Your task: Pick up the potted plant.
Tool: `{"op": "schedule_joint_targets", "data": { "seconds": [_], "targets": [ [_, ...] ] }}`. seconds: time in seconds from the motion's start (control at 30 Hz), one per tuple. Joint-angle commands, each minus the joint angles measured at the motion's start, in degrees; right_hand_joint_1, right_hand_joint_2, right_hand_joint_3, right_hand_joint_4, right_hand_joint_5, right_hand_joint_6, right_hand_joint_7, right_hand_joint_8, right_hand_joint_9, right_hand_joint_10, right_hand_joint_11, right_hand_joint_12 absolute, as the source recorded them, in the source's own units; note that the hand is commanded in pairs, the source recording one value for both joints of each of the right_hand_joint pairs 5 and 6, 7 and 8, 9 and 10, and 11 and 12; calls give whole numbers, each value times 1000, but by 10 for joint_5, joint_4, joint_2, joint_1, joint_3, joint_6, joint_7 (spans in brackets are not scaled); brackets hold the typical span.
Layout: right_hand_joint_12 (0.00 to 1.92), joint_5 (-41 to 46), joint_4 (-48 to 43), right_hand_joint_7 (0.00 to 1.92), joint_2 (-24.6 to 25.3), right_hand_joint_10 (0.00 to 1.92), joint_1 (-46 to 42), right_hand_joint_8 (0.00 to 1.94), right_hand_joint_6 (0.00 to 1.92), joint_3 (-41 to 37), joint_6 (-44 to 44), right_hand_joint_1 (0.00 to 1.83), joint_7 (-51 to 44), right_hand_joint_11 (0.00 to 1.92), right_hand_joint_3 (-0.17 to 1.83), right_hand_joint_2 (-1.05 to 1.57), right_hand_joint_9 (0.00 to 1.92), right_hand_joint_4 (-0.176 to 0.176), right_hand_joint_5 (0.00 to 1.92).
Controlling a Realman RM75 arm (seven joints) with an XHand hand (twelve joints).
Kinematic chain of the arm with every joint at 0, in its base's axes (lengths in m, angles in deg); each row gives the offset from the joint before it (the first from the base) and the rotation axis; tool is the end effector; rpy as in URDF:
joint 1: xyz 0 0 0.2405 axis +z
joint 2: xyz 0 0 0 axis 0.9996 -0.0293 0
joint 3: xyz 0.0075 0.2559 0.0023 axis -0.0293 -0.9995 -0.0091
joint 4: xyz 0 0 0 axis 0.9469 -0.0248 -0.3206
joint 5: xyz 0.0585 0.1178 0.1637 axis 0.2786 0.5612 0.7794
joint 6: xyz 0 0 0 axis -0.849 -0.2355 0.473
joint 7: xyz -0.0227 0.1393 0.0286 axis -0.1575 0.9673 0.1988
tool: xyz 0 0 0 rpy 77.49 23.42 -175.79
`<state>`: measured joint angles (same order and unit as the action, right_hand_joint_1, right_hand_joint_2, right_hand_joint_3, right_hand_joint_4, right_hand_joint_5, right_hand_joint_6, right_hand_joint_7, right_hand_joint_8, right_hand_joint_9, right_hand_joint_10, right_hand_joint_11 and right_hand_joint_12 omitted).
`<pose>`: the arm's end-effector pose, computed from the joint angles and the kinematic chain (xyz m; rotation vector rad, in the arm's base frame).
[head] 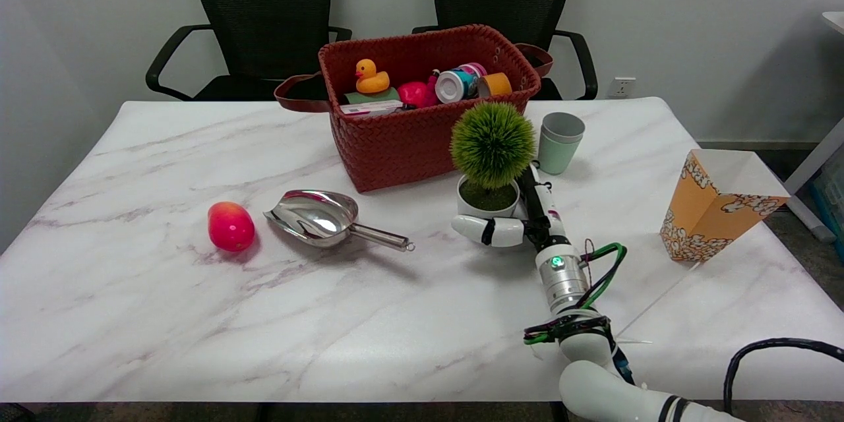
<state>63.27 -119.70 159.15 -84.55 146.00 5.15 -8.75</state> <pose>-0.3483 -0.3113 0.2983 1.0749 -0.7870 1.1446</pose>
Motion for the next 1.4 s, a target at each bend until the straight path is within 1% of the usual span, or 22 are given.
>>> {"op": "schedule_joint_targets", "data": {
  "seconds": [0.03, 0.2, 0.3, 0.4, 0.47, 0.53, 0.6, 0.73, 0.8, 0.93, 1.0, 1.03, 1.1, 1.13, 1.23, 1.4],
  "targets": [
    [0, 0, 5, 267, 3, 264, 4, 267, 0, 1, -15, 1070, 6, 0, 491, -1, 264, 0, 0],
    [3, 0, 10, 303, 3, 287, 6, 303, 0, 1, -19, 1070, 20, 3, 486, 4, 287, 0, 0],
    [51, 0, 11, 347, 4, 313, 6, 347, 0, 1, -19, 1071, 29, 51, 480, 12, 313, 0, 0],
    [108, 0, 12, 511, 4, 407, 7, 511, 0, 1, -19, 1074, 31, 108, 458, 36, 407, 0, 0],
    [145, 0, 13, 604, 4, 469, 7, 604, 36, 1, -19, 1076, 31, 145, 448, 60, 469, 0, 36],
    [205, 0, 13, 793, 4, 556, 8, 793, 241, 1, -19, 1078, 31, 205, 438, 120, 556, 0, 241],
    [258, 0, 13, 912, 4, 633, 8, 912, 367, 1, -19, 1079, 31, 258, 429, 157, 633, 0, 367],
    [331, 0, 13, 1053, 4, 739, 8, 1053, 483, 1, -15, 1082, 31, 331, 417, 212, 739, 0, 483],
    [421, 0, 13, 1115, 4, 857, 8, 1115, 533, 1, -15, 1083, 31, 421, 418, 248, 857, 0, 533],
    [470, -1, 12, 1141, 4, 930, 9, 1141, 595, 1, -14, 1083, 31, 470, 446, 277, 930, 0, 595],
    [504, -2, 12, 1158, 4, 976, 9, 1158, 681, 1, -14, 1080, 31, 504, 477, 295, 976, 0, 681],
    [522, -4, 12, 1171, 4, 1000, 9, 1171, 751, 1, -14, 1103, 31, 522, 491, 301, 1000, 0, 751],
    [588, -9, 12, 1220, 4, 1062, 9, 1220, 951, -2, -14, 1103, 31, 588, 511, 328, 1062, 0, 951],
    [626, -9, 11, 1238, 4, 1092, 9, 1238, 996, -3, -14, 1103, 31, 626, 509, 342, 1092, 0, 996],
    [659, -11, 8, 1261, 4, 1127, 9, 1261, 1043, -3, -13, 1077, 31, 659, 515, 363, 1127, 0, 1043],
    [708, -21, 4, 1296, 4, 1166, 10, 1296, 1047, -5, -12, 1073, 35, 708, 536, 376, 1166, 0, 1047]
  ]
}}
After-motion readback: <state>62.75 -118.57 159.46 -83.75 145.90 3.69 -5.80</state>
